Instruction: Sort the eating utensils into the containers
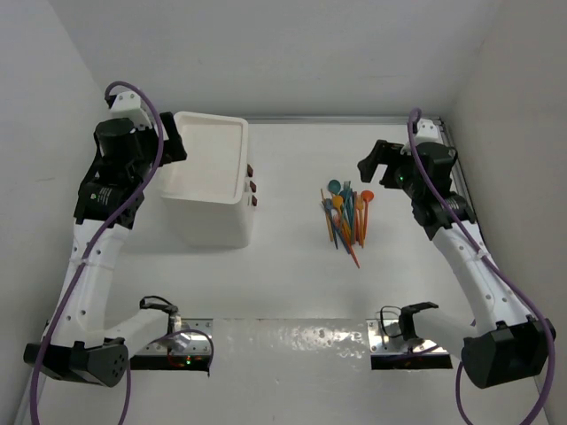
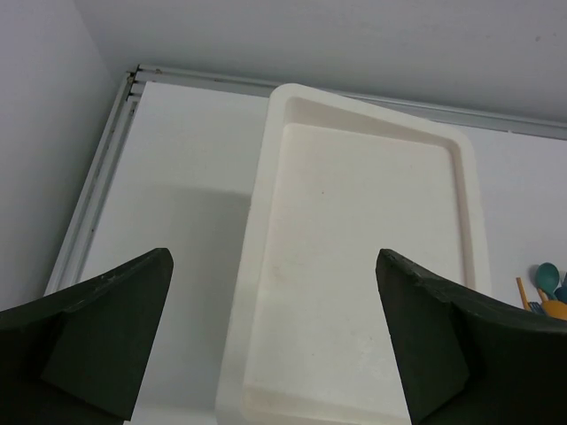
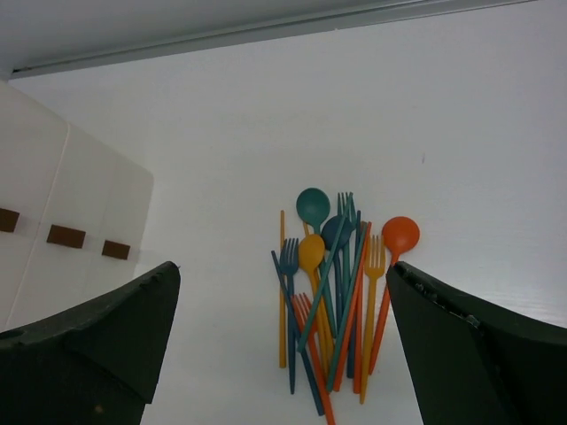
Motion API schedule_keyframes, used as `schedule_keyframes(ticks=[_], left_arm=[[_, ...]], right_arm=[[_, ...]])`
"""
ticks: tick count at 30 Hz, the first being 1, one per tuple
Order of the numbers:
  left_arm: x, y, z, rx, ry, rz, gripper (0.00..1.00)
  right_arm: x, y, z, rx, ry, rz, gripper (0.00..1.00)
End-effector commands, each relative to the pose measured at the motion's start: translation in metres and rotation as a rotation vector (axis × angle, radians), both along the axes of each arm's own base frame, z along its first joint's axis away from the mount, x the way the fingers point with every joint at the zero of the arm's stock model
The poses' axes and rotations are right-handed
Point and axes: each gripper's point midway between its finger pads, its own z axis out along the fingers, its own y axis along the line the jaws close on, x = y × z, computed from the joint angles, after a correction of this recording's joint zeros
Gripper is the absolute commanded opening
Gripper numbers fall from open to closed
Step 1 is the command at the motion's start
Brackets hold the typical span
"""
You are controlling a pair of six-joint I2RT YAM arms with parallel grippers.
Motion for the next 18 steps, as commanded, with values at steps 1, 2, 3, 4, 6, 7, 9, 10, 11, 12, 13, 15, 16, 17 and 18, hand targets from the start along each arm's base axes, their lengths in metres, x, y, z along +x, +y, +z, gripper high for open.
schedule_keyframes(ticks=[1, 2, 3, 4, 6, 7, 9, 10, 11, 12, 13, 15, 16, 17, 18], left_arm=[[-0.002, -0.006, 0.016, -0.014, -0.046, -0.021, 0.97], [-0.003, -0.006, 0.015, -0.010, -0.043, -0.023, 0.97], [-0.003, -0.005, 0.015, -0.005, -0.042, -0.023, 0.97], [-0.003, -0.005, 0.014, -0.001, -0.039, -0.024, 0.97], [-0.005, -0.006, 0.010, 0.021, -0.020, -0.039, 0.98], [-0.005, -0.006, 0.011, 0.028, -0.016, -0.048, 0.98], [-0.005, -0.006, 0.006, 0.034, 0.009, -0.051, 0.98], [-0.004, -0.006, 0.006, 0.035, 0.015, -0.049, 0.97], [-0.002, -0.005, 0.001, 0.038, 0.036, -0.045, 0.96], [0.000, -0.005, -0.002, 0.037, 0.049, -0.039, 0.95], [0.000, -0.005, -0.003, 0.039, 0.060, -0.041, 0.93], [0.008, -0.005, -0.006, 0.036, 0.083, -0.038, 0.91], [0.010, -0.005, -0.009, 0.037, 0.100, -0.036, 0.88], [0.016, -0.004, -0.016, 0.036, 0.127, -0.033, 0.87], [0.019, -0.004, -0.017, 0.037, 0.135, -0.033, 0.87]], right_arm=[[0.002, 0.007, 0.018, 0.064, -0.057, 0.012, 0.99], [0.001, 0.008, 0.018, 0.074, -0.058, 0.014, 0.99], [0.002, 0.009, 0.018, 0.090, -0.059, 0.012, 0.99], [0.001, 0.013, 0.016, 0.103, -0.054, 0.026, 0.99], [0.002, 0.020, 0.016, 0.126, -0.063, 0.059, 0.99], [0.001, 0.025, 0.013, 0.140, -0.054, 0.084, 0.99], [0.001, 0.041, 0.010, 0.189, -0.033, 0.158, 0.99], [0.002, 0.045, 0.009, 0.208, -0.026, 0.174, 0.98], [0.003, 0.053, 0.003, 0.237, 0.000, 0.210, 0.96], [0.005, 0.059, 0.005, 0.274, 0.005, 0.222, 0.91], [0.008, 0.063, 0.005, 0.299, 0.013, 0.231, 0.88], [0.011, 0.078, -0.003, 0.369, 0.062, 0.275, 0.80], [0.014, 0.084, -0.002, 0.389, 0.058, 0.294, 0.78], [0.015, 0.094, -0.009, 0.428, 0.095, 0.316, 0.76], [0.018, 0.101, -0.005, 0.443, 0.077, 0.333, 0.73]])
